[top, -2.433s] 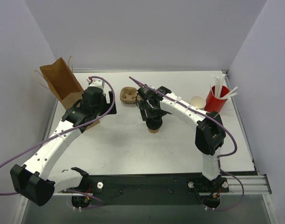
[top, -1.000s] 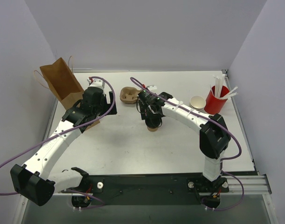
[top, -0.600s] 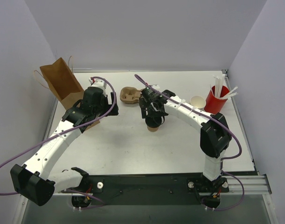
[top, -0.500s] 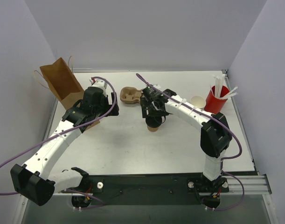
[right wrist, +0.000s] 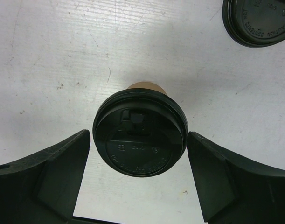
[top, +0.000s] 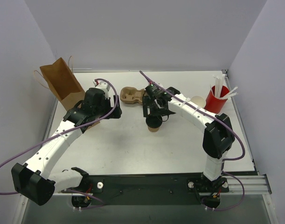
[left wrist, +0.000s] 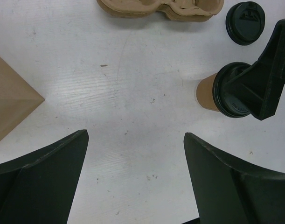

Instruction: Pack the takeout coffee

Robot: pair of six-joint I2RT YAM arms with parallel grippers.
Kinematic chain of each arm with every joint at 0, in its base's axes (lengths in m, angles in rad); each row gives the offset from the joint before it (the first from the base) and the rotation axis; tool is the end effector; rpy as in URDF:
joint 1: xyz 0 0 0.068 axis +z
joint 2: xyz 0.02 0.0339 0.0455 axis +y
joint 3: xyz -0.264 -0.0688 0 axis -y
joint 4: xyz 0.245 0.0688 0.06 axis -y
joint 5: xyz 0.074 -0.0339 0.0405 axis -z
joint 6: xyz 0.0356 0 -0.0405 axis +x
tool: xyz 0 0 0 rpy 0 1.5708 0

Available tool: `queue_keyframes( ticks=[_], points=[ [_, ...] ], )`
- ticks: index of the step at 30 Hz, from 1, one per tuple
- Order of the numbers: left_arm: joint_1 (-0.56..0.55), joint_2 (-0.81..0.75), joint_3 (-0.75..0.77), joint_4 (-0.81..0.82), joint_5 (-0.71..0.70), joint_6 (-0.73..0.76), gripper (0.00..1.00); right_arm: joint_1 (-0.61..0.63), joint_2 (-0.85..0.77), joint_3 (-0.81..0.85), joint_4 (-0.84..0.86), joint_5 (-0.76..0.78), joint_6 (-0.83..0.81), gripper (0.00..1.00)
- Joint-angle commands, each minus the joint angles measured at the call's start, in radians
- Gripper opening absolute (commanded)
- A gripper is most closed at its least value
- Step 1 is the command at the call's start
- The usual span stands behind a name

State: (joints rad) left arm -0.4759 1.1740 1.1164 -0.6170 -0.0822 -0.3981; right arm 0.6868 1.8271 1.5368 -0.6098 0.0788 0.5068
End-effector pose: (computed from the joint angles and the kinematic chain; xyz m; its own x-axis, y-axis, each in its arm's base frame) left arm 0.2249 -0.1126 0.3344 -0.6667 -0.0910 -0.7398 0.1531 0.9546 -0.2555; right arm 0.3164 0.2558 0.2705 -0.8181 -0.0451 -0.5733 -0.2255 0.9422 0.2478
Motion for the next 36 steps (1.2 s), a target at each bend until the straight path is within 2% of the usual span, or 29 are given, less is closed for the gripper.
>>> queue_keyframes(
  ticks=[1,8,13,15,20,26,36],
  points=[
    [0.003,-0.002,0.002,0.043,0.041,0.005,0.95,0.005,-0.049,0.033,-0.039,-0.007,-0.002,0.79],
    [-0.042,0.013,-0.038,0.092,0.143,-0.021,0.87,-0.065,-0.121,0.0,-0.041,0.016,-0.002,0.79],
    [-0.215,0.079,-0.047,0.154,0.102,-0.083,0.82,-0.141,-0.227,-0.11,0.037,-0.068,-0.02,0.67],
    [-0.25,0.147,-0.037,0.19,0.099,-0.1,0.77,-0.151,-0.233,-0.148,0.062,-0.103,-0.033,0.62],
    [-0.319,0.298,0.052,0.243,0.061,-0.122,0.73,-0.15,-0.238,-0.217,0.108,-0.137,-0.047,0.54],
    [-0.336,0.41,0.099,0.278,0.035,-0.128,0.69,-0.148,-0.229,-0.26,0.139,-0.157,-0.045,0.48],
    [-0.337,0.47,0.125,0.312,0.036,-0.136,0.66,-0.142,-0.192,-0.284,0.159,-0.172,-0.027,0.42]
  ],
)
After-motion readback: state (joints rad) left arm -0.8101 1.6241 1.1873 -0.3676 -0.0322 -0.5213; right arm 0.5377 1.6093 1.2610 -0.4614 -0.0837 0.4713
